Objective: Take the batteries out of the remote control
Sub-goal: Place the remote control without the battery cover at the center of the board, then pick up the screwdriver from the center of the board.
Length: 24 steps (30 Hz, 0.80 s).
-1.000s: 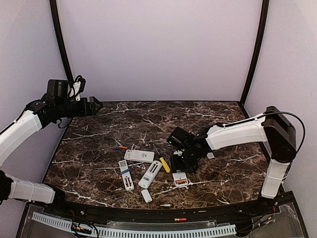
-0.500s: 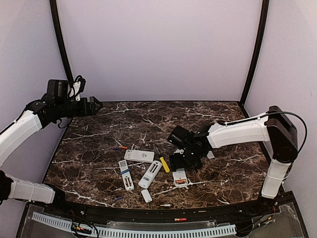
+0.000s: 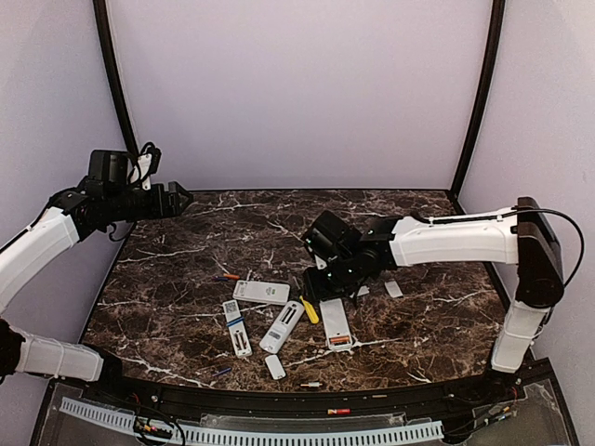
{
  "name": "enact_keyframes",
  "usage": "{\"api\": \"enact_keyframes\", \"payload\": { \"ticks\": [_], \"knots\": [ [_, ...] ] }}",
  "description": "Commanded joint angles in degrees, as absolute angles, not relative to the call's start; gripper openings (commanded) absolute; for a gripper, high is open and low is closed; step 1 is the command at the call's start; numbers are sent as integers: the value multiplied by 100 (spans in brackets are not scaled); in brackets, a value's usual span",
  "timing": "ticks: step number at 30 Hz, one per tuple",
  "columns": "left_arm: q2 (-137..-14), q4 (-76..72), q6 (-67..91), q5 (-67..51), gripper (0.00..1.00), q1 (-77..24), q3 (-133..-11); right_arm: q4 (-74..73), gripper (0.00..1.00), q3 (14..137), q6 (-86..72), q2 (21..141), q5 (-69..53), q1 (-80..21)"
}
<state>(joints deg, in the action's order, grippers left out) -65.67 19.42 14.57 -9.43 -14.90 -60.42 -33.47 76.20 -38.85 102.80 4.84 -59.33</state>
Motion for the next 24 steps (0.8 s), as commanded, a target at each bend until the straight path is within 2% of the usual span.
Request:
{"api": "enact_keyframes", "payload": {
  "ticks": [1, 11, 24],
  "knots": [
    [-6463, 1929, 1458, -1003, 90, -1477, -5942, -3180, 45, 7781, -3726, 10662, 267, -5996],
    [-6487, 1924, 1494, -1071, 90, -1477, -5931, -3172, 31, 7852, -3700, 11127, 224, -6001],
    [-6471, 1901, 1512, -1048, 90, -1477, -5915, -3254, 29, 7970, -3609, 11470, 429, -6004]
  ]
}}
